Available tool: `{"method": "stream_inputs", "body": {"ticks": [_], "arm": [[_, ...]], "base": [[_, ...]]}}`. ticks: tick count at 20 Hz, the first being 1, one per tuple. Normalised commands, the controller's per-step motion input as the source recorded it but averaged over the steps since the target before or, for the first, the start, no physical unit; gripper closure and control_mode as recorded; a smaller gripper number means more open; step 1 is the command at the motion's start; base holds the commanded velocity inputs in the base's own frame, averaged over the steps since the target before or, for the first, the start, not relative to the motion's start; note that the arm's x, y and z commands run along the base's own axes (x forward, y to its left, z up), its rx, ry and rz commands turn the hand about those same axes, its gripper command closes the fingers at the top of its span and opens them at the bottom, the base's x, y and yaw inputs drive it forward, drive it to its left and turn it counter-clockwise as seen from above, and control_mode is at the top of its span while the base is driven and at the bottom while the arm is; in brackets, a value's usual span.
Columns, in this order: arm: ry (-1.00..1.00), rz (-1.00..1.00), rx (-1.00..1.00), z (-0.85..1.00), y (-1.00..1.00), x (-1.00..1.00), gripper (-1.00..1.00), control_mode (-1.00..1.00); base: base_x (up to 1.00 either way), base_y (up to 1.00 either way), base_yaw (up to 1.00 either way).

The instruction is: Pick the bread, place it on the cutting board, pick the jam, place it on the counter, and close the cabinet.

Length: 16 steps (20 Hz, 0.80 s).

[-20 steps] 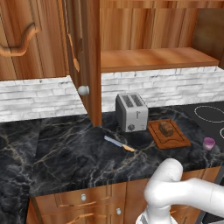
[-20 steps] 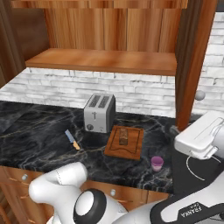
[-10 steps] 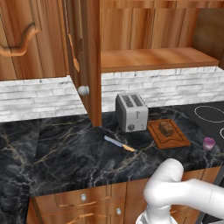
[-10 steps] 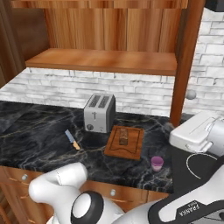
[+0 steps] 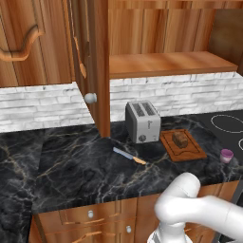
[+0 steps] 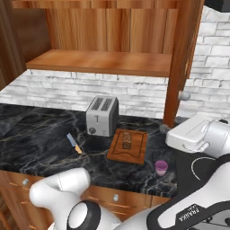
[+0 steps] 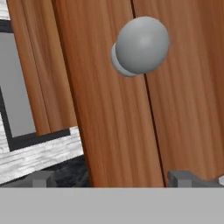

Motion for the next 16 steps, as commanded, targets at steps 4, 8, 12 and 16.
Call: {"method": "stream_inputs", "body": {"ticks": [4,8,12,16], "arm": [[0.0,0.05,0.0,-0.1,0.23,0.0,-1.0,-1.0],[0.0,0.02,0.02,-0.01,0.21,0.0,-1.0,-1.0],[0.0,0.0,0.02,0.0,0.29,0.0,-1.0,-1.0],[0.0,0.0,0.03,0.0,0.24,0.0,-1.0,-1.0]], "base": [[0.0,0.0,0.0],[0.0,0.0,0.0],[0.0,0.0,0.0],[0.0,0.0,0.0]]}}
